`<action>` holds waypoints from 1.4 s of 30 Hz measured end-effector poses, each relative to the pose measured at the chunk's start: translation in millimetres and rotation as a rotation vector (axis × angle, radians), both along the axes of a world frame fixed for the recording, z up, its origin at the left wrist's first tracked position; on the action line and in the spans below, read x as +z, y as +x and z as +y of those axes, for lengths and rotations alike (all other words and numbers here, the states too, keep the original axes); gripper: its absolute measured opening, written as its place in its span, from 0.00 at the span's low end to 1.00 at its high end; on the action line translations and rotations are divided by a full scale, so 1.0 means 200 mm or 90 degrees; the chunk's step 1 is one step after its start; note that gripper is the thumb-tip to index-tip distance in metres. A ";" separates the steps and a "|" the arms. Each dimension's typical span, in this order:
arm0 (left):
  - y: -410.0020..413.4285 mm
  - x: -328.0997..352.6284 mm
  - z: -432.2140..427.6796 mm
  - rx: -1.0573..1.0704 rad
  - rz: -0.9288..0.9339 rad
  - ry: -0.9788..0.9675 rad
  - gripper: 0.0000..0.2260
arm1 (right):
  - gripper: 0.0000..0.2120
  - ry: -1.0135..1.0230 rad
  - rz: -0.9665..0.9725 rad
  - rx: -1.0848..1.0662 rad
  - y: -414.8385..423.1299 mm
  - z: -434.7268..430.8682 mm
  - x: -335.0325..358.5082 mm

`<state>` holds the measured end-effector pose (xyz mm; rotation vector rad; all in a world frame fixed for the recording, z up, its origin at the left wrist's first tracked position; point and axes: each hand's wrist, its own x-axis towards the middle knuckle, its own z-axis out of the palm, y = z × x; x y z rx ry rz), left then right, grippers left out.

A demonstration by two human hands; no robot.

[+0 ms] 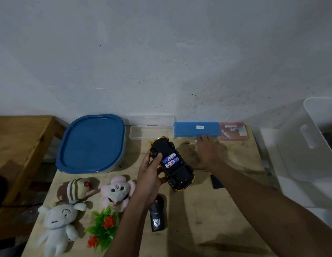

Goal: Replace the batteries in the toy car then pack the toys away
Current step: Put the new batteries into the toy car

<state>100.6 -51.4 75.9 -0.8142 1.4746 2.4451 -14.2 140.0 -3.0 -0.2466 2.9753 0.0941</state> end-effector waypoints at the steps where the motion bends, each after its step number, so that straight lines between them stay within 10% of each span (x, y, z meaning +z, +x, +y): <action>1: 0.00 0.01 0.00 0.000 0.001 0.002 0.15 | 0.17 0.021 -0.005 0.000 0.00 0.00 0.01; 14: 0.07 0.09 -0.01 0.014 0.030 0.038 0.15 | 0.12 -0.021 -0.109 0.080 0.04 0.23 0.03; 25: 0.12 0.14 0.00 0.038 0.056 0.044 0.15 | 0.08 -1.000 0.025 -0.398 0.47 -0.04 0.53; 36: 0.19 0.17 0.10 0.030 0.081 0.052 0.14 | 0.09 -0.668 0.359 -0.177 0.76 -0.22 0.59; 42: 0.22 0.19 0.11 0.030 0.101 0.048 0.15 | 0.10 -0.678 0.284 -0.166 0.79 -0.21 0.54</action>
